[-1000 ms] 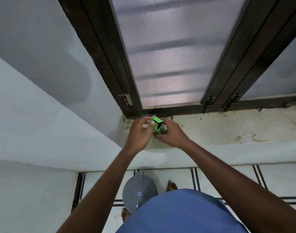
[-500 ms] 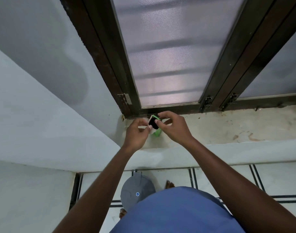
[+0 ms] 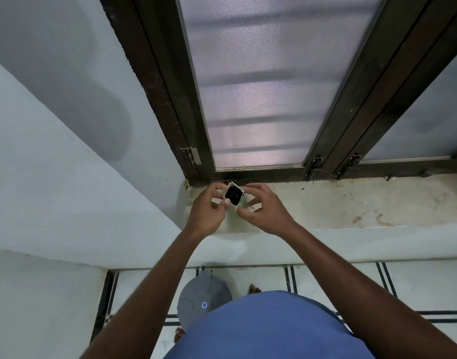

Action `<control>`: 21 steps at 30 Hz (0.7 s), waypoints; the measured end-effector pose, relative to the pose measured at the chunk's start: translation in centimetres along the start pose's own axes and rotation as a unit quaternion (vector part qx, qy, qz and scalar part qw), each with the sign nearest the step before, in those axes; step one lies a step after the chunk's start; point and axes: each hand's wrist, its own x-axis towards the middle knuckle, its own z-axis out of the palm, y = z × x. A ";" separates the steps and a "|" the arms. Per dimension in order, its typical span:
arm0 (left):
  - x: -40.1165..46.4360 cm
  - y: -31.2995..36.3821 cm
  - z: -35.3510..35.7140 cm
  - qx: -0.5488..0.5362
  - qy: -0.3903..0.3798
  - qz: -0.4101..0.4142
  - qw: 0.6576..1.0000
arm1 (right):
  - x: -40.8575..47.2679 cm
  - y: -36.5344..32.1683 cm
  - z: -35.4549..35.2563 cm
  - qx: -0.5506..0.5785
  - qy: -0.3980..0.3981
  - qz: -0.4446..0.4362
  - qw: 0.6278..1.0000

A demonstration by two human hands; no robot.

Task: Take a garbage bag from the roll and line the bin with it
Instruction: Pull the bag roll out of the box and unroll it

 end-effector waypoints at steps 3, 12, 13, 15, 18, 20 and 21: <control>0.1 -0.2 -0.6 0.031 -0.010 0.011 0.999 | -0.4 0.4 0.4 -0.010 -0.006 -0.015 1.000; 1.0 0.7 -1.1 0.108 -0.043 0.021 0.993 | -0.6 -0.5 1.2 -0.001 0.010 -0.006 1.000; 1.1 0.6 -1.2 0.112 -0.046 0.018 0.992 | -0.6 -0.5 1.2 -0.004 0.009 -0.009 1.000; 1.0 0.8 -1.4 0.130 -0.046 0.017 0.990 | -0.4 0.1 1.4 -0.024 0.008 -0.015 1.000; 0.8 1.7 -1.6 0.166 -0.038 0.009 0.985 | 0.0 0.6 1.5 -0.045 0.023 -0.009 0.999; 0.8 2.7 -1.6 0.219 -0.027 -0.002 0.975 | 0.2 0.6 1.5 -0.053 0.029 -0.011 0.998; 0.9 3.3 -1.7 0.249 -0.024 -0.007 0.968 | 0.3 0.6 1.6 -0.058 0.030 -0.016 0.998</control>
